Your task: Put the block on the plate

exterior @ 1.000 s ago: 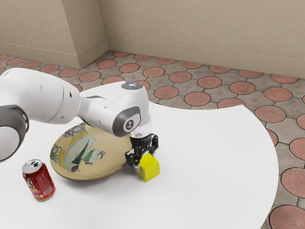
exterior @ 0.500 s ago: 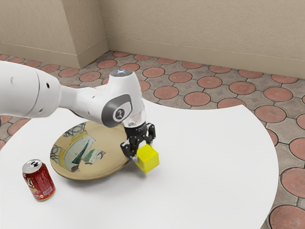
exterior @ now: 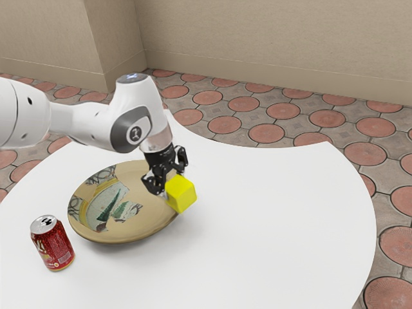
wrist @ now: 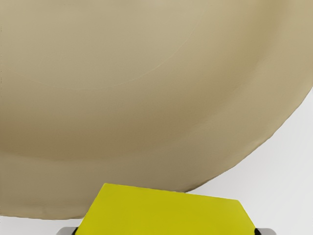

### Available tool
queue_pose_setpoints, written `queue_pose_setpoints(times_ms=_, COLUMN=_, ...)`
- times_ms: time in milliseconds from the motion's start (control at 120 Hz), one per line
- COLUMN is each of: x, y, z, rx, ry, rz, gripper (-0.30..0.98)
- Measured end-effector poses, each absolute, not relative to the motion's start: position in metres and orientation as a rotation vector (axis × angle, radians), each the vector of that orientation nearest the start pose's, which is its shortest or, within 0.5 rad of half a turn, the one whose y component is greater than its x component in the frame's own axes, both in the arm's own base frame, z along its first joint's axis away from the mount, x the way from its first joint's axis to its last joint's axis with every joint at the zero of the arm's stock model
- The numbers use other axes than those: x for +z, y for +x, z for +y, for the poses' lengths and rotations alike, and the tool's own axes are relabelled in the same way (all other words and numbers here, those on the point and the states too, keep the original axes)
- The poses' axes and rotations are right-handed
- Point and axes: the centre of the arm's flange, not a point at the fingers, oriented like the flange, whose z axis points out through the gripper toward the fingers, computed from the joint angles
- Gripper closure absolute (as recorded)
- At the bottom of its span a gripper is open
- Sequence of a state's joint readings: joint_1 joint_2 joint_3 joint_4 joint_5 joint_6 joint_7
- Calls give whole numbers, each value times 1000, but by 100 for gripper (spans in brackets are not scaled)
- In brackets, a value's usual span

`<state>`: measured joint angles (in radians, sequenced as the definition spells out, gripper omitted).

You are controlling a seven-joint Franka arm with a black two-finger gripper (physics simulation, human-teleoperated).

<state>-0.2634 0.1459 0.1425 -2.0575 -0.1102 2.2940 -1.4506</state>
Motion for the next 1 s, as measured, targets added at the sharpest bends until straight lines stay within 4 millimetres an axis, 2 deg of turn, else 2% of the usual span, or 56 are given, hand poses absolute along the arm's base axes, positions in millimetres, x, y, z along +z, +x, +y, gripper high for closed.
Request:
queue_pose_setpoints(times_ms=267, x=372, y=582, z=-12, rx=-6, ry=-2362, rz=-2202, gripper=46)
queue_pose_setpoints(times_ms=592, x=362, y=569, z=60, rx=91, ry=-2185, rz=-2301, gripper=52)
queue_pose_setpoints(times_ms=683, x=358, y=565, z=74, rx=120, ry=-2147, rz=-2315, gripper=52)
queue_pose_setpoints(times_ms=783, x=345, y=562, z=88, rx=161, ry=-2100, rz=-2322, gripper=53)
queue_pose_setpoints(times_ms=950, x=335, y=564, z=89, rx=187, ry=-2088, rz=-2307, gripper=56)
queue_pose_setpoints(times_ms=1000, x=335, y=564, z=89, rx=190, ry=-2088, rz=-2305, gripper=54)
